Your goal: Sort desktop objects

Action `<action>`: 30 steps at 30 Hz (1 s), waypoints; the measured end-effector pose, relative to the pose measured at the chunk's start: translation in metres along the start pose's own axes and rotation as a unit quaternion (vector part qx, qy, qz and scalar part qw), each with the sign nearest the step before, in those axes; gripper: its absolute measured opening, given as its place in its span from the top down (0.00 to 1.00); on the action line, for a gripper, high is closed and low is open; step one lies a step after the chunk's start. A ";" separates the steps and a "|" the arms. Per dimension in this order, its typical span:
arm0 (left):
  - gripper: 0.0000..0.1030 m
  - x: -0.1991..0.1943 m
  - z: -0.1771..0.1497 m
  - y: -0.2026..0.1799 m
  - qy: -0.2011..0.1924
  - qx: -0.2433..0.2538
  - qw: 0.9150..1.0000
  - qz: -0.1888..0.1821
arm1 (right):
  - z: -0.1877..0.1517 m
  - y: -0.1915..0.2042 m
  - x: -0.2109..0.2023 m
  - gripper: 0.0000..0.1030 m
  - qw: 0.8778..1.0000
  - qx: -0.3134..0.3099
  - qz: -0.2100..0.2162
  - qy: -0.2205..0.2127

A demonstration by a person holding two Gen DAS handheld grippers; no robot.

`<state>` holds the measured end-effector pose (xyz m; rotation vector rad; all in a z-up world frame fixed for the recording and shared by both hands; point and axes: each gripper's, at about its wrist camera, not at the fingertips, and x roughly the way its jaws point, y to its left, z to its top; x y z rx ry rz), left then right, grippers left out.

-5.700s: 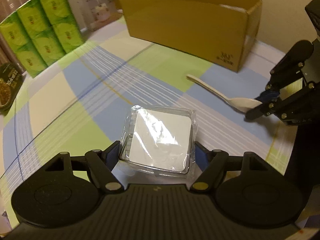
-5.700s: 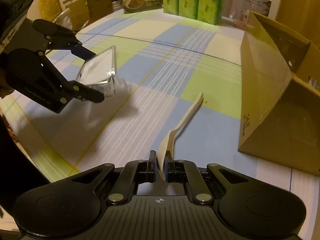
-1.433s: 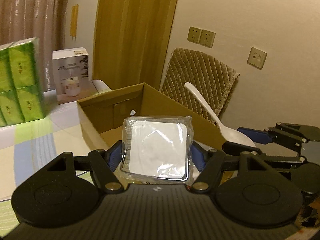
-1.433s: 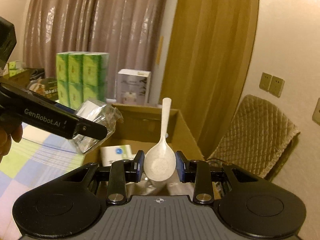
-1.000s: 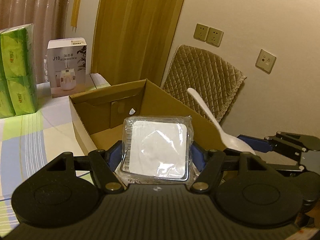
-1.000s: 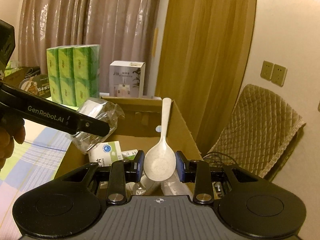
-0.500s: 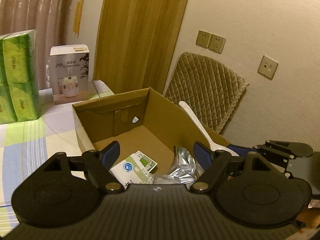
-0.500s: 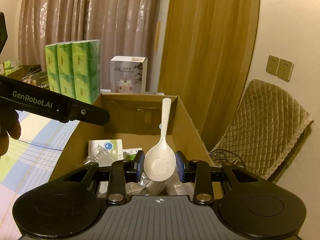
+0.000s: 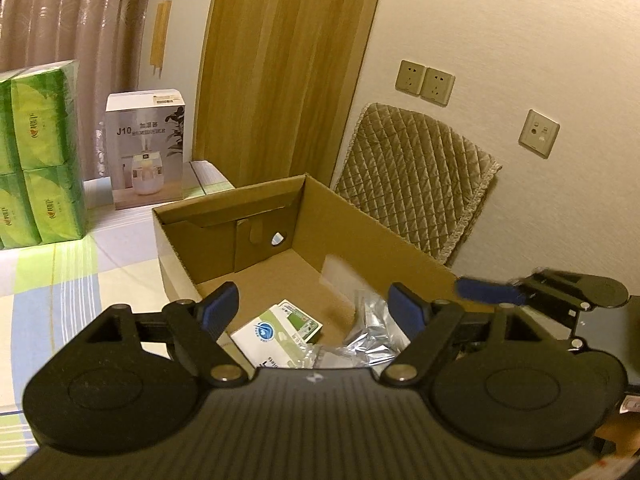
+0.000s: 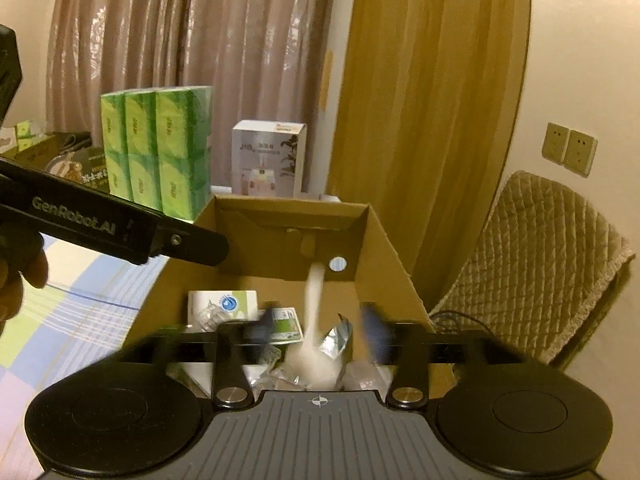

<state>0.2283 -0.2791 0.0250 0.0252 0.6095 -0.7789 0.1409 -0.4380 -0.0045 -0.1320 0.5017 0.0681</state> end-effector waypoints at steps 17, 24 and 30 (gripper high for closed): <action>0.19 -0.009 -0.007 -0.006 0.003 0.010 1.000 0.003 | -0.013 -0.002 -0.012 0.27 0.999 0.037 0.017 0.030; 0.08 -0.041 -0.019 -0.016 -0.019 0.002 1.000 0.006 | -0.021 -0.002 -0.040 0.10 0.997 0.064 0.021 0.032; 0.02 -0.075 -0.037 -0.022 -0.046 0.002 0.998 0.044 | -0.025 0.000 -0.071 0.02 0.997 0.073 0.015 0.028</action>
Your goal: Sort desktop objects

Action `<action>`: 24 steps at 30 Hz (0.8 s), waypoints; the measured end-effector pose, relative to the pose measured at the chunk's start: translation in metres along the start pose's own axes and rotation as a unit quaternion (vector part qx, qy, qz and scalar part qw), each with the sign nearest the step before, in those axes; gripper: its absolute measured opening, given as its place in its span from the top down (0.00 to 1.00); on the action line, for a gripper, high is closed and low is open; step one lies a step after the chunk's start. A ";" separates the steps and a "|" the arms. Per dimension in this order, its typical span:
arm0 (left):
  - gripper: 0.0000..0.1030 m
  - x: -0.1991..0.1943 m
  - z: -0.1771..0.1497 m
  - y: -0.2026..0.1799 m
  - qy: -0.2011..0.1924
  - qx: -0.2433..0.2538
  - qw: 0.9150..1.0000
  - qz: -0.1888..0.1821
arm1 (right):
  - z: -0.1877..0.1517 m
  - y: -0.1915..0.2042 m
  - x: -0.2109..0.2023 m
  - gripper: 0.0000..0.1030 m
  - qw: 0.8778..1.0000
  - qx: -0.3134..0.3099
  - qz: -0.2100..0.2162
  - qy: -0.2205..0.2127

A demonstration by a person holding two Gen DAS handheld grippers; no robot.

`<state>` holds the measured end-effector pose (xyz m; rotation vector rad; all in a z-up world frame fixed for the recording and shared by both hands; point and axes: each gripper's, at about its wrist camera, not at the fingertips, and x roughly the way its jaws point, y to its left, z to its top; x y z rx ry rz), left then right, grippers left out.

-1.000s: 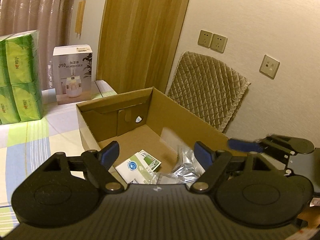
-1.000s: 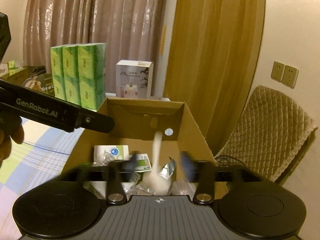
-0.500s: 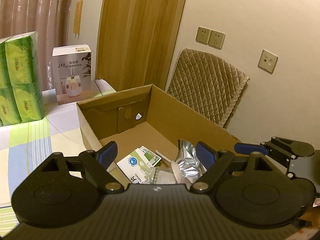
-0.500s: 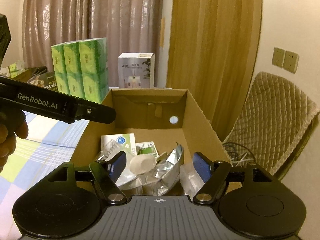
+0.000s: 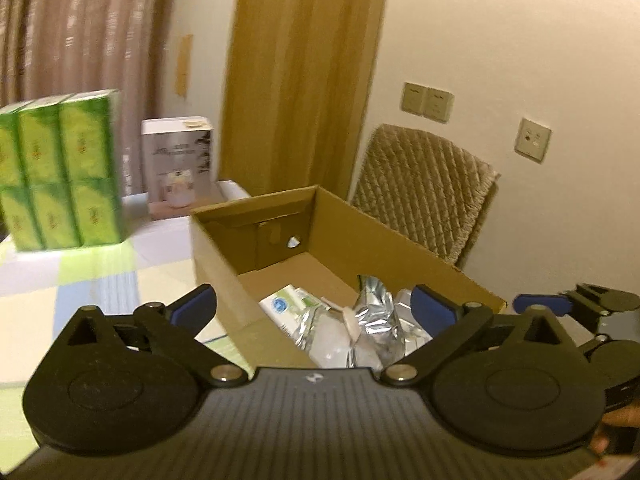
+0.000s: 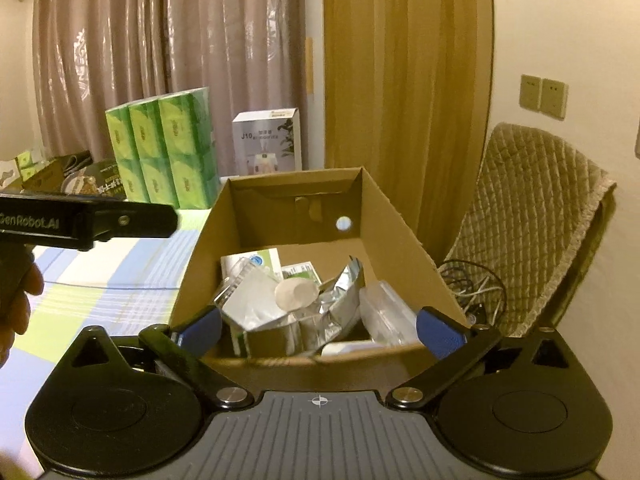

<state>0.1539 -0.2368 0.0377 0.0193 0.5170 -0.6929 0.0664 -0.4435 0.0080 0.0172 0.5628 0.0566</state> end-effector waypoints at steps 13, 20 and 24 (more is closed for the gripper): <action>0.01 -0.073 -0.038 -0.021 -0.003 -0.032 0.999 0.036 | -0.018 0.006 -0.067 0.02 0.998 0.066 -0.009 0.014; 0.01 -0.083 -0.056 -0.036 0.014 -0.018 0.999 0.042 | -0.029 0.018 -0.090 0.02 0.997 0.069 -0.018 0.018; 0.01 -0.086 -0.063 -0.040 0.018 -0.013 0.998 0.055 | -0.034 0.024 -0.097 0.02 0.998 0.058 -0.019 0.023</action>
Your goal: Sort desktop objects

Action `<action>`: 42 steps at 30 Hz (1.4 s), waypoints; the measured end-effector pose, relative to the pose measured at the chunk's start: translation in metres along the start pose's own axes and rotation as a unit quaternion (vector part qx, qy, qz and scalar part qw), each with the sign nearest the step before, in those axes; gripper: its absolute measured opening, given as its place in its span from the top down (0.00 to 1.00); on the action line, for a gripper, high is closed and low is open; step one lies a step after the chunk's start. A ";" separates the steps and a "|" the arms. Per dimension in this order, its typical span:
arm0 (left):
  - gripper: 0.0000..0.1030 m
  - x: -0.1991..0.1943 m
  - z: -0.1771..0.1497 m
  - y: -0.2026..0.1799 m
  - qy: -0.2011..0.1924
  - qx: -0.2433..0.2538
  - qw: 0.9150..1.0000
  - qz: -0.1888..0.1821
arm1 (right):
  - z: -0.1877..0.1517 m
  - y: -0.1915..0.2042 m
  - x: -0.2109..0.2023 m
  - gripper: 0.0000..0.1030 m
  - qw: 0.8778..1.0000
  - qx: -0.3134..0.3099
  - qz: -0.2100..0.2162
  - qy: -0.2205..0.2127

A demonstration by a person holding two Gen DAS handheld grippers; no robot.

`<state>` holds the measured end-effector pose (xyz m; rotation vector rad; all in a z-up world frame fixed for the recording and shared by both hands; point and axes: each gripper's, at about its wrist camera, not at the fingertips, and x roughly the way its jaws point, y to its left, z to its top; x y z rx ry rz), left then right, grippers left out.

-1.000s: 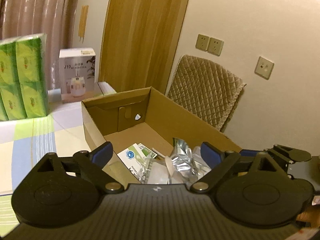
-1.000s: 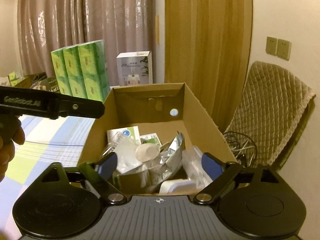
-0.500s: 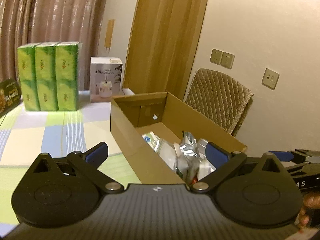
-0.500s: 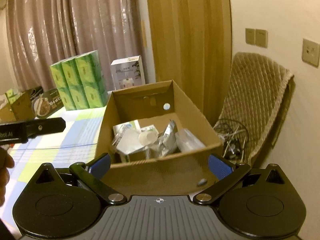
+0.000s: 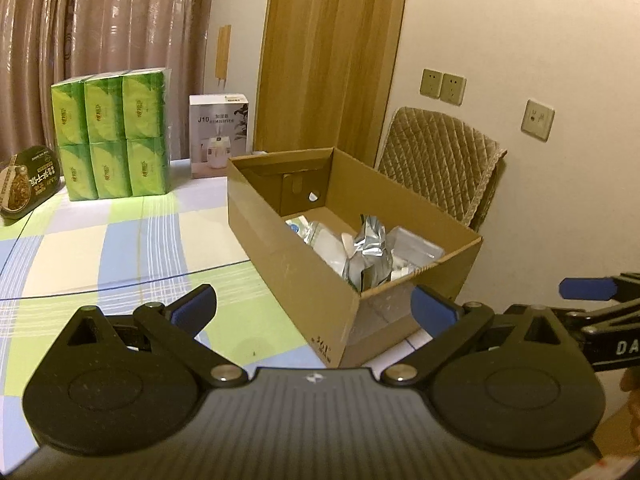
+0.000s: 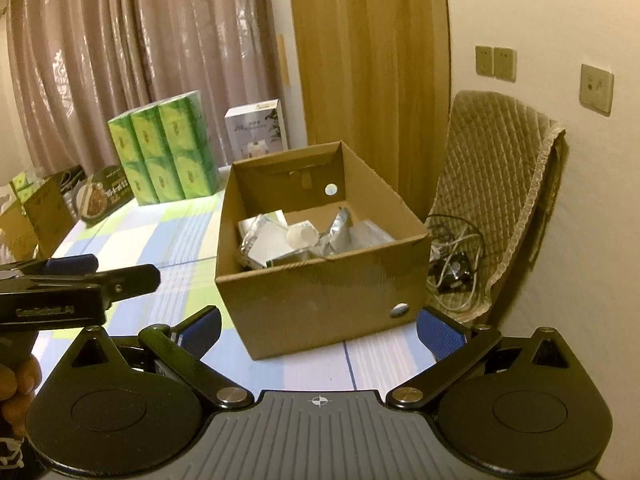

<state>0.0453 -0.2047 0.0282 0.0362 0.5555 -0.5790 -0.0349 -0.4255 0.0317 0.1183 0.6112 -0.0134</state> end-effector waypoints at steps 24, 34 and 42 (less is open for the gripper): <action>0.01 0.015 -0.013 -0.006 0.044 0.030 0.998 0.036 | -0.018 0.001 0.001 0.02 1.000 -0.010 -0.017 0.011; 0.01 0.015 -0.013 -0.007 0.041 0.034 0.998 0.039 | -0.017 0.006 0.000 0.02 1.000 -0.018 -0.015 0.008; 0.01 0.015 -0.013 -0.006 0.040 0.034 0.998 0.040 | -0.017 0.006 0.000 0.02 1.000 -0.018 -0.016 0.008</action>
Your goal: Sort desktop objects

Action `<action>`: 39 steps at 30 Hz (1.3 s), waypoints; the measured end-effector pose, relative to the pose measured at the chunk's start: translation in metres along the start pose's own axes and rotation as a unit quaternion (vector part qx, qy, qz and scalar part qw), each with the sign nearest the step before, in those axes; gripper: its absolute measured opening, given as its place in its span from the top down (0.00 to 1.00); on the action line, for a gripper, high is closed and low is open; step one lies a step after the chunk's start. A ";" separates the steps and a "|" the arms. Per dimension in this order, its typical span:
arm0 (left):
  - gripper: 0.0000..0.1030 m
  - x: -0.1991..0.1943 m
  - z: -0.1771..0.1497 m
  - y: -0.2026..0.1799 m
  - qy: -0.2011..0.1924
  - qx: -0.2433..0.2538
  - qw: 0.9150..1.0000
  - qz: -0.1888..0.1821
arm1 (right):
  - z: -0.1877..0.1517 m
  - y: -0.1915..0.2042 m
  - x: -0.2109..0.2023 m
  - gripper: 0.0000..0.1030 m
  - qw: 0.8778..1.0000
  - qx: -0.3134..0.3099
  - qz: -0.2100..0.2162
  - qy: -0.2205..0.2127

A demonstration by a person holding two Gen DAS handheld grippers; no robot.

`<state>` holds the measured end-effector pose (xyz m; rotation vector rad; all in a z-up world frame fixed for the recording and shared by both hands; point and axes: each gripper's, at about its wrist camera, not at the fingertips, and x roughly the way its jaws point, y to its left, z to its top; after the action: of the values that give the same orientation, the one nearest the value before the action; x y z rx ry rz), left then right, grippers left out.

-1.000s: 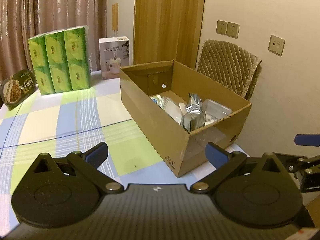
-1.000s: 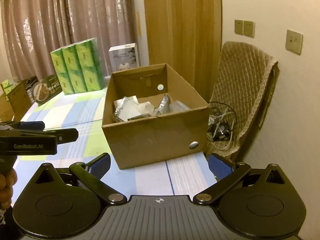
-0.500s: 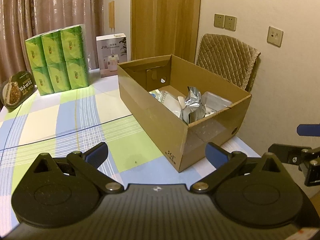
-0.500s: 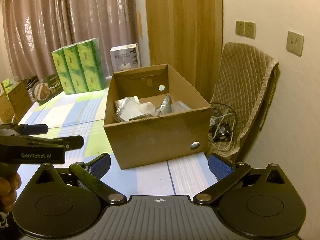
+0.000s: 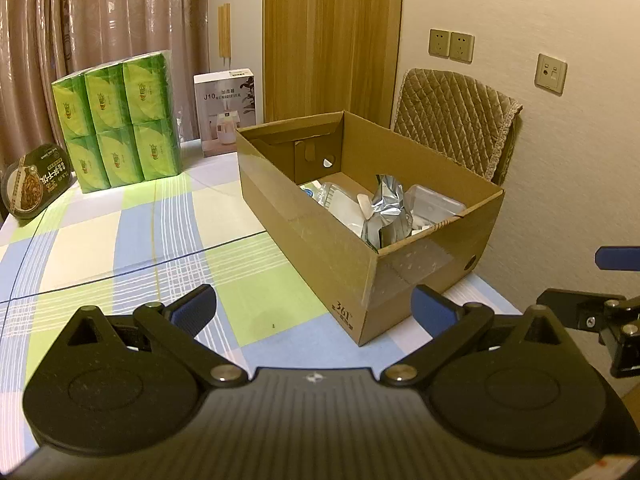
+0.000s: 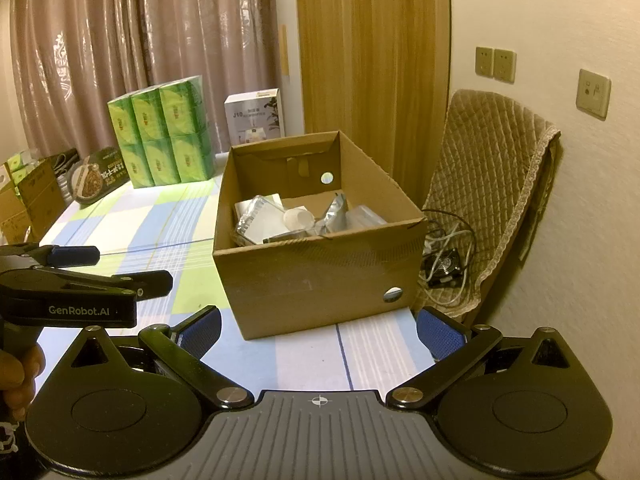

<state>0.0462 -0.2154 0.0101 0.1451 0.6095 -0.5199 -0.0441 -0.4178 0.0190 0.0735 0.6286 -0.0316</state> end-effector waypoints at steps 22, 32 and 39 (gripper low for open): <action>0.01 0.000 -0.001 0.000 0.000 -0.002 1.000 0.001 | 0.000 0.002 -0.001 0.02 1.000 -0.005 0.001 -0.001; 0.01 0.000 -0.001 -0.001 -0.001 -0.003 1.000 0.001 | 0.000 0.003 0.001 0.02 1.000 -0.007 0.002 0.001; 0.01 -0.002 -0.003 -0.002 -0.012 0.003 1.000 0.001 | -0.001 0.003 0.002 0.02 1.000 -0.008 0.002 0.001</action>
<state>0.0423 -0.2149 0.0092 0.1450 0.5840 -0.5215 -0.0430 -0.4153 0.0178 0.0598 0.6305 -0.0225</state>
